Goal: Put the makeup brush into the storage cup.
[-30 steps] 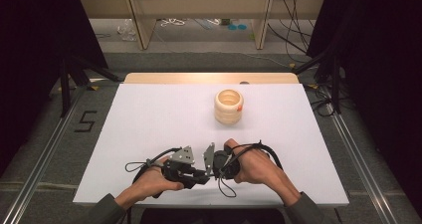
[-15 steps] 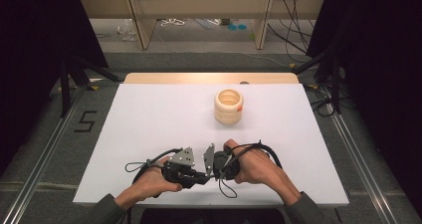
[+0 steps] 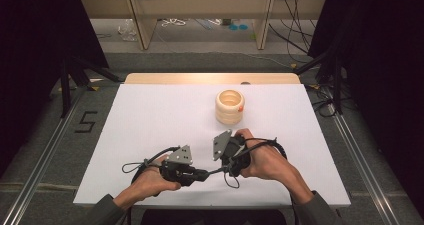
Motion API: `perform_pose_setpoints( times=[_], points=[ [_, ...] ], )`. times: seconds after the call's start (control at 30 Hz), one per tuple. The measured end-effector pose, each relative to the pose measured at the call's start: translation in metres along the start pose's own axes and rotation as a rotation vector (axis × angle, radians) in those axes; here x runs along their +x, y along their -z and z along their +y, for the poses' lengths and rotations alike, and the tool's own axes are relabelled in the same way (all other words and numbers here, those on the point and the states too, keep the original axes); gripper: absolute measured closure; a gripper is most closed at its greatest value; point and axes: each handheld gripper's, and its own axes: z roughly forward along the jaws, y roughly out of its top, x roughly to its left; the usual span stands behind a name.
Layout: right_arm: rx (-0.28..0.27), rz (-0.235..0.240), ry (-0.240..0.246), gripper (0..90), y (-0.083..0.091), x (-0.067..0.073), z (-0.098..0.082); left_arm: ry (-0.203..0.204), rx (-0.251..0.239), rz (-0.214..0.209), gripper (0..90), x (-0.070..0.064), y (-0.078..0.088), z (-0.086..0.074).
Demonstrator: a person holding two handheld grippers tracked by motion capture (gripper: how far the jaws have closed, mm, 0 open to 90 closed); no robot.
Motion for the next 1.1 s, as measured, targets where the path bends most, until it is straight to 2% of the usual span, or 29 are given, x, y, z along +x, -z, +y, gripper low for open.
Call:
perform_pose_setpoints(
  times=[0.07,0.1,0.17,0.27,0.3,0.43,0.47,0.5,0.53,0.57,0.63,0.73,0.77,0.8,0.93,0.97,1.0,1.07,1.1],
  points=[
    [-0.061,-0.040,-0.026,36.3,0.005,-0.003,-0.003,-0.006,-0.004,0.010,84.4,0.002,0.002,0.001],
    [-0.083,-0.035,-0.068,34.8,0.007,-0.003,-0.005,0.004,-0.016,0.014,84.4,0.001,0.002,0.001],
    [-0.138,-0.065,-0.130,34.6,0.010,-0.004,-0.011,0.004,-0.019,0.026,84.4,0.003,0.004,0.001],
    [-0.176,-0.095,-0.171,32.0,0.012,-0.007,-0.018,0.017,-0.043,0.039,84.4,0.006,0.007,0.000],
    [-0.202,-0.111,-0.210,29.4,0.013,-0.007,-0.020,0.017,-0.044,0.047,84.4,0.007,0.008,0.001],
    [-0.289,-0.162,-0.294,24.6,0.018,-0.012,-0.025,0.042,-0.079,0.070,84.4,0.011,0.013,0.001],
    [-0.304,-0.170,-0.311,23.1,0.020,-0.012,-0.026,0.036,-0.072,0.082,84.4,0.011,0.015,0.001],
    [-0.312,-0.172,-0.320,22.5,0.022,-0.012,-0.028,0.039,-0.074,0.081,84.4,0.012,0.015,0.001],
    [-0.323,-0.188,-0.332,21.2,0.022,-0.011,-0.028,0.025,-0.079,0.083,84.4,0.013,0.016,0.001],
    [-0.323,-0.184,-0.343,20.1,0.024,-0.011,-0.030,0.045,-0.085,0.092,84.4,0.012,0.016,0.001],
    [-0.334,-0.200,-0.369,18.4,0.025,-0.010,-0.033,0.047,-0.101,0.097,84.4,0.013,0.016,0.001],
    [-0.341,-0.213,-0.398,18.3,0.028,-0.007,-0.038,0.038,-0.096,0.108,84.4,0.014,0.018,0.001],
    [-0.343,-0.213,-0.404,18.6,0.029,-0.006,-0.040,0.051,-0.097,0.111,84.4,0.015,0.018,0.001],
    [-0.345,-0.219,-0.413,18.9,0.031,-0.004,-0.042,0.048,-0.101,0.114,84.4,0.015,0.018,0.001],
    [-0.354,-0.230,-0.430,19.1,0.035,0.001,-0.047,0.067,-0.112,0.127,84.4,0.016,0.019,0.000],
    [-0.355,-0.227,-0.438,19.5,0.036,0.003,-0.048,0.052,-0.116,0.130,84.4,0.018,0.020,0.001],
    [-0.360,-0.232,-0.433,19.9,0.036,0.004,-0.049,0.072,-0.114,0.139,84.4,0.017,0.020,0.001],
    [-0.361,-0.233,-0.437,19.8,0.035,0.007,-0.051,0.063,-0.133,0.153,84.4,0.018,0.021,0.001],
    [-0.362,-0.228,-0.440,19.5,0.033,0.008,-0.051,0.072,-0.139,0.146,84.4,0.018,0.022,0.002]
  ],
)
